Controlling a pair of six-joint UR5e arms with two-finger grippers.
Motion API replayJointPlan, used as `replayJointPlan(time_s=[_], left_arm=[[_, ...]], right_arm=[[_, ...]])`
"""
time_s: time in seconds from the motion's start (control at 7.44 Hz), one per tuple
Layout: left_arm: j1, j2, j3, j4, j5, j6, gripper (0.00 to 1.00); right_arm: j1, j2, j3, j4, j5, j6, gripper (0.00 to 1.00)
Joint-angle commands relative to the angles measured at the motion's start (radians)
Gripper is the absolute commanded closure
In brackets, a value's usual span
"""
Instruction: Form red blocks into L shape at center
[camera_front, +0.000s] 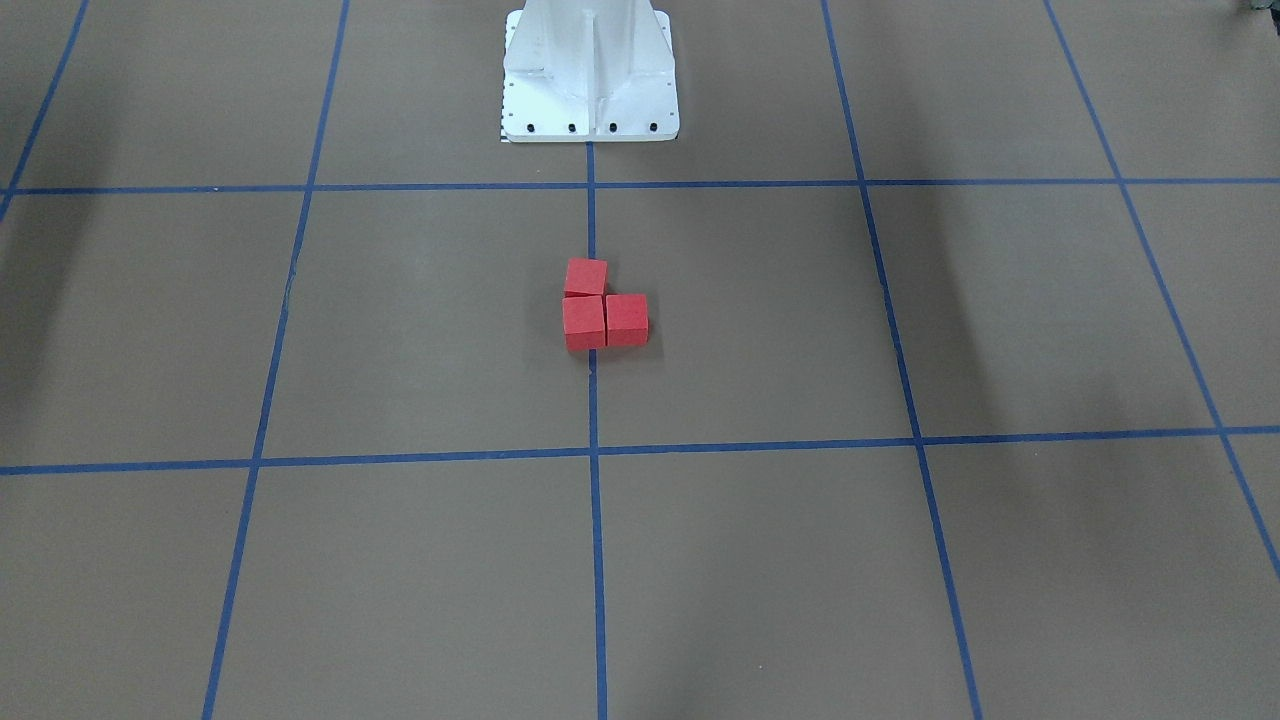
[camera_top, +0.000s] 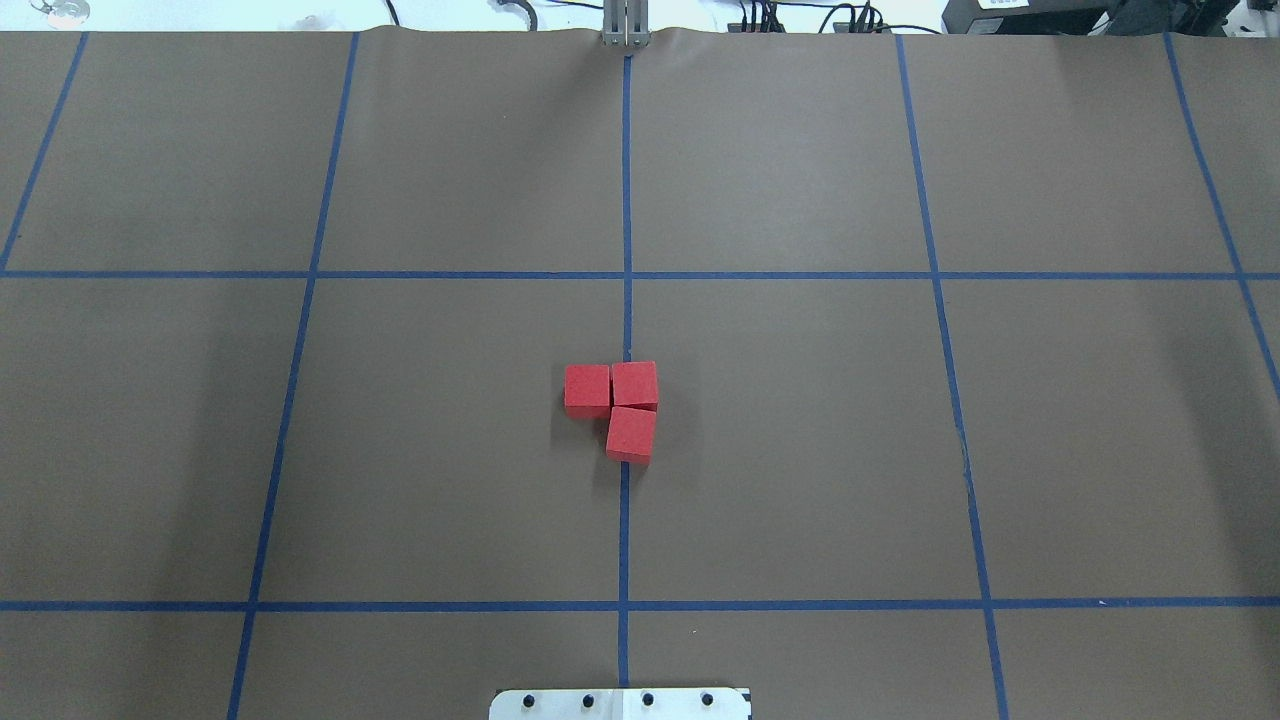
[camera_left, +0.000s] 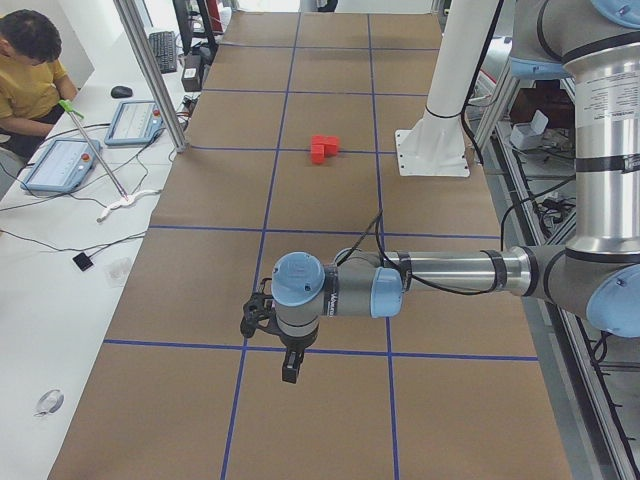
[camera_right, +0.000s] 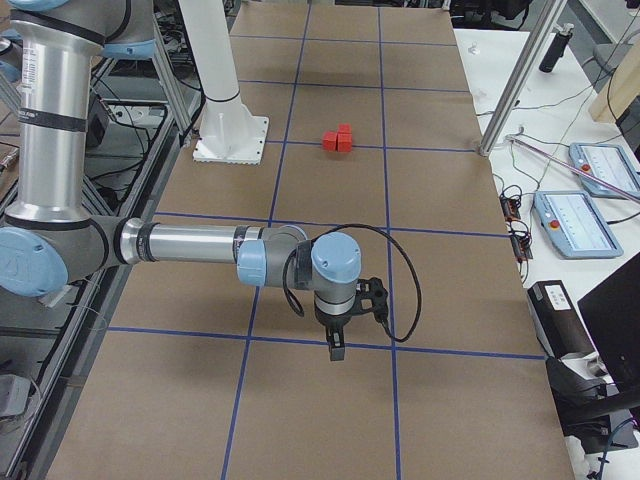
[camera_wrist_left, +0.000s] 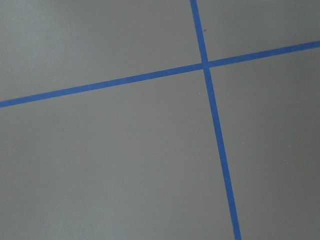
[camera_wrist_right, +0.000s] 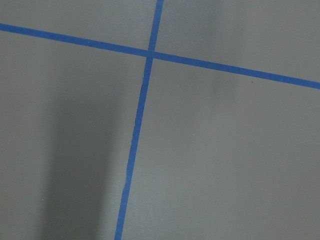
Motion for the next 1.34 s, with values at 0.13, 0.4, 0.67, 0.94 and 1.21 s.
replayJointPlan(time_s=[0.13,0.4,0.67,0.94,1.21], left_arm=[[0.001,0.000,-0.010,-0.009,0.004,0.006,0.00],[0.001,0.002,-0.008,-0.021,0.001,0.006,0.00],[0.001,0.002,-0.008,-0.021,0.003,0.006,0.00],[0.001,0.002,-0.007,-0.021,0.004,0.006,0.00],[0.001,0.002,-0.007,-0.021,0.006,0.006,0.00]], right_arm=[[0.001,-0.006,0.004,0.001,-0.003,-0.007,0.00],[0.001,-0.005,0.004,0.001,-0.003,-0.003,0.00],[0.001,-0.006,0.001,0.001,-0.005,-0.004,0.00],[0.001,-0.011,0.002,0.001,-0.002,-0.003,0.00],[0.001,-0.012,0.001,-0.001,0.000,-0.003,0.00]])
